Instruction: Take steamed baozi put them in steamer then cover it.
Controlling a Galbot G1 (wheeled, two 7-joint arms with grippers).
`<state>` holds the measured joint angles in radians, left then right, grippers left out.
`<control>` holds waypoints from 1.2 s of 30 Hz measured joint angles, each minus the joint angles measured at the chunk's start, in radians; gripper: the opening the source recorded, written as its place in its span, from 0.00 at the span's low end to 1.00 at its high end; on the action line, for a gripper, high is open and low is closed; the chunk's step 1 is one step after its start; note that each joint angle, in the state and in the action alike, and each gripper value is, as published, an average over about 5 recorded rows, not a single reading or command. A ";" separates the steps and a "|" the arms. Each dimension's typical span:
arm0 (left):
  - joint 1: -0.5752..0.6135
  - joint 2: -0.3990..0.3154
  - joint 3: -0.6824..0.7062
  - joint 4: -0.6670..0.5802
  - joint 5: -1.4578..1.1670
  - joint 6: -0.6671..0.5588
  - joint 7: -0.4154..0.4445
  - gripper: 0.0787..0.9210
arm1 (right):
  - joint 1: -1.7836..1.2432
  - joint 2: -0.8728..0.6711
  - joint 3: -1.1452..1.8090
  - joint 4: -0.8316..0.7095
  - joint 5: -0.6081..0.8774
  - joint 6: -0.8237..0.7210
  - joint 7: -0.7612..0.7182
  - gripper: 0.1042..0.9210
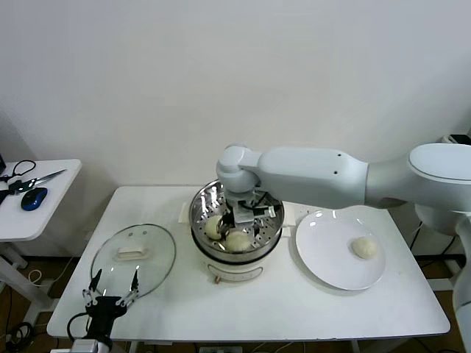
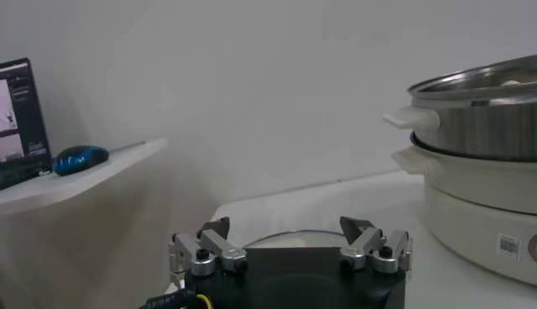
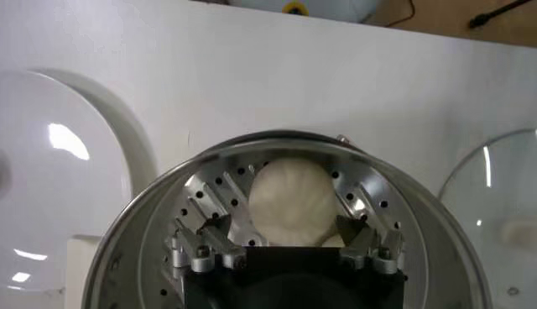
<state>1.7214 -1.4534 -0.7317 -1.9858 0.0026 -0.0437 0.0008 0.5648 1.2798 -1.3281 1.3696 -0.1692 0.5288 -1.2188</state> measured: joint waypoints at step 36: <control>0.002 0.004 0.014 -0.033 0.018 0.006 0.002 0.88 | -0.218 -0.667 0.158 -0.157 0.287 -0.665 0.117 0.88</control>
<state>1.7233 -1.4497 -0.7177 -2.0193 0.0210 -0.0374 0.0025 0.3471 0.6127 -1.1702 1.2126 0.1177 -0.1362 -1.1015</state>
